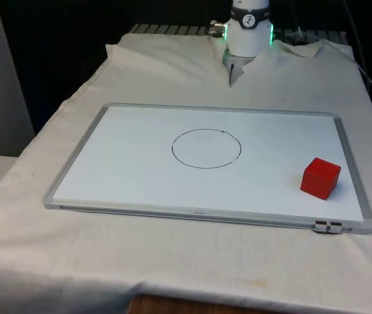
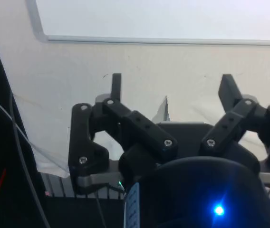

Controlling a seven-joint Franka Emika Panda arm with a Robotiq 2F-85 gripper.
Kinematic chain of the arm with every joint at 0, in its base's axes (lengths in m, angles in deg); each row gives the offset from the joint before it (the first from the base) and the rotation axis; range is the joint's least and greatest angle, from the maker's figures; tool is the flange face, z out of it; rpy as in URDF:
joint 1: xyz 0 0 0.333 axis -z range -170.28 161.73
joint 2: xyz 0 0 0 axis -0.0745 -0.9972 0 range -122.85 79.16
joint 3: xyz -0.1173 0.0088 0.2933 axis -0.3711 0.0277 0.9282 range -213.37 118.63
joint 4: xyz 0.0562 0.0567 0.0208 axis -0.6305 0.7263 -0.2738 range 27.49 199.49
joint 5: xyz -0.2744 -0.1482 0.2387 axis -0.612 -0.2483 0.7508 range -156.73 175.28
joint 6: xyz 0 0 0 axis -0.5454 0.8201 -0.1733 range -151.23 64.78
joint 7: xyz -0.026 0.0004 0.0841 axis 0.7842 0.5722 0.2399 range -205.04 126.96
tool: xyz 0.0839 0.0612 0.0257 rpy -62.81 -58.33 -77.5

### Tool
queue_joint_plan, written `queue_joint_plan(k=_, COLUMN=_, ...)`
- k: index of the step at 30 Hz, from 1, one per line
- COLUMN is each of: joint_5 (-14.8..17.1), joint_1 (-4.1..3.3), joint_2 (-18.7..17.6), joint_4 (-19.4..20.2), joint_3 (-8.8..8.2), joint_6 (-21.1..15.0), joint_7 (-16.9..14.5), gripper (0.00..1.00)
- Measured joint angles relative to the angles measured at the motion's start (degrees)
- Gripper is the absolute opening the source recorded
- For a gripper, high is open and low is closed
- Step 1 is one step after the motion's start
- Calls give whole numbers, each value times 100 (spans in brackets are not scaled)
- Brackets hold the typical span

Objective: Push the cube into the marked area.

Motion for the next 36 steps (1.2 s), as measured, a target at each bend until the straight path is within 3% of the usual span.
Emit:
queue_joint_plan(k=3, joint_5=0, joint_1=0, joint_2=0, joint_4=0, joint_3=0, joint_6=0, joint_7=0, gripper=79)
queue_joint_plan(k=4, joint_5=0, joint_1=0, joint_2=0, joint_4=0, joint_3=0, joint_6=0, joint_7=0, gripper=79)
queue_joint_plan(k=12, joint_5=0, joint_1=0, joint_2=0, joint_4=0, joint_3=0, joint_6=0, joint_7=0, gripper=35)
queue_joint_plan(k=14, joint_5=0, joint_1=0, joint_2=0, joint_4=0, joint_3=0, joint_6=0, joint_7=0, gripper=30)
queue_joint_plan(k=16, joint_5=0, joint_1=0, joint_2=0, joint_4=0, joint_3=0, joint_6=0, joint_7=0, gripper=13)
queue_joint_plan(k=19, joint_5=0, joint_1=0, joint_2=0, joint_4=-6, joint_3=6, joint_6=-11, joint_7=0, gripper=0)
queue_joint_plan(k=29, joint_5=11, joint_1=0, joint_2=-6, joint_4=-74, joint_3=138, joint_6=-212, joint_7=80, gripper=0)
queue_joint_plan(k=36, joint_5=29, joint_1=0, joint_2=-183, joint_4=-206, joint_3=361, joint_6=-584, joint_7=241, gripper=0)
